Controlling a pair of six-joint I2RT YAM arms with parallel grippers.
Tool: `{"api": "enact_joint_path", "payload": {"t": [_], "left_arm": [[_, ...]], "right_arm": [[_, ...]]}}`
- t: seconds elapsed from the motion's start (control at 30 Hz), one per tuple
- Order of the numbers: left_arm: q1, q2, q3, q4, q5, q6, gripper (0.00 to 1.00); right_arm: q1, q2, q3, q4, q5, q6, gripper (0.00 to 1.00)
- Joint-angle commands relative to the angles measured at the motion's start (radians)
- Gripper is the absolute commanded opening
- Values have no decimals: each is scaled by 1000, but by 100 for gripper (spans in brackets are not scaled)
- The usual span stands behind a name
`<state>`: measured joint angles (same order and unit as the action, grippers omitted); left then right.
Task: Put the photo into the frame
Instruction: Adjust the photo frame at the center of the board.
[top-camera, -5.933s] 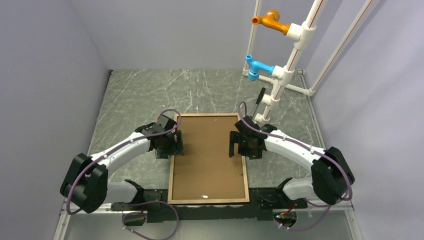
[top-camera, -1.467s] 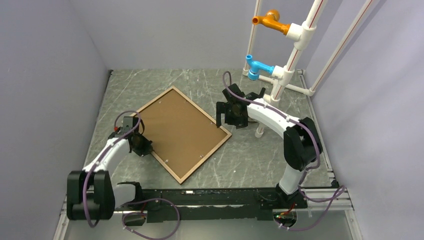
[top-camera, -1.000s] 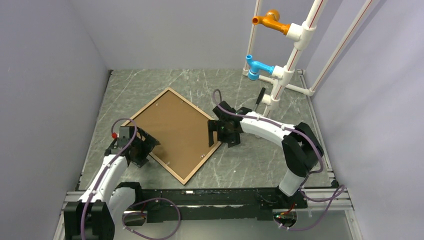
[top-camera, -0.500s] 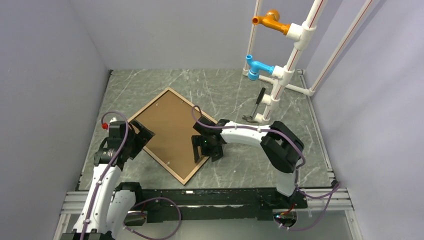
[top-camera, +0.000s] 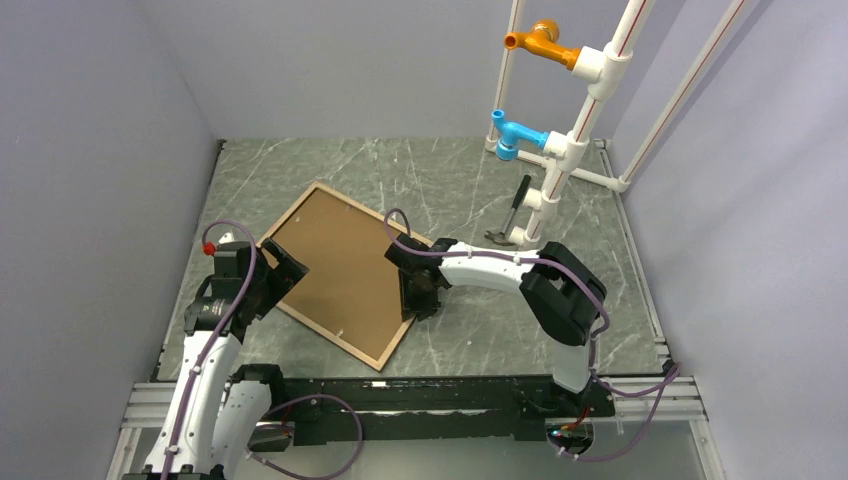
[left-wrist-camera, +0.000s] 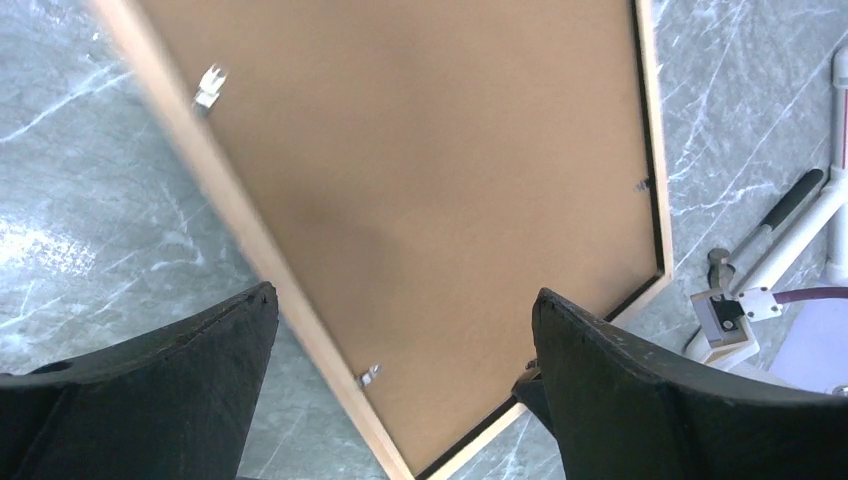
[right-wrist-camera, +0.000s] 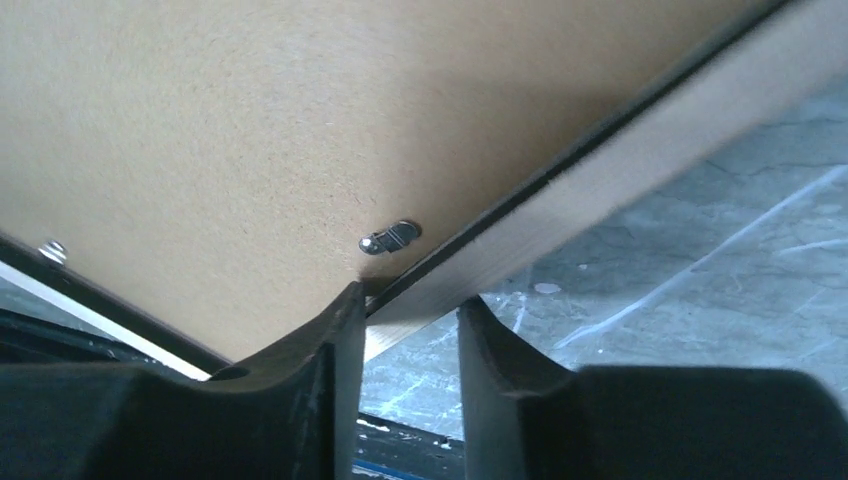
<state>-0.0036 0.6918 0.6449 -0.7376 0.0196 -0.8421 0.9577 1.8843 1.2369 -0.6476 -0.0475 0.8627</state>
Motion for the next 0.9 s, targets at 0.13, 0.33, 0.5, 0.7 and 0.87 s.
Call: {"api": "enact_joint_path", "payload": {"t": [0.13, 0.33, 0.5, 0.7, 0.87], "left_arm": [[1, 40, 90, -10, -47, 137, 99], [1, 107, 108, -31, -59, 196, 99], [1, 156, 99, -34, -69, 217, 99], [1, 244, 84, -31, -81, 229, 99], [49, 352, 70, 6, -65, 267, 99]], "right_arm": [[-75, -10, -75, -93, 196, -117, 6], [-222, -83, -111, -118, 256, -190, 2], [-281, -120, -105, -139, 309, -266, 3], [-284, -112, -88, -166, 339, -296, 12], [-305, -163, -109, -107, 223, -305, 54]]}}
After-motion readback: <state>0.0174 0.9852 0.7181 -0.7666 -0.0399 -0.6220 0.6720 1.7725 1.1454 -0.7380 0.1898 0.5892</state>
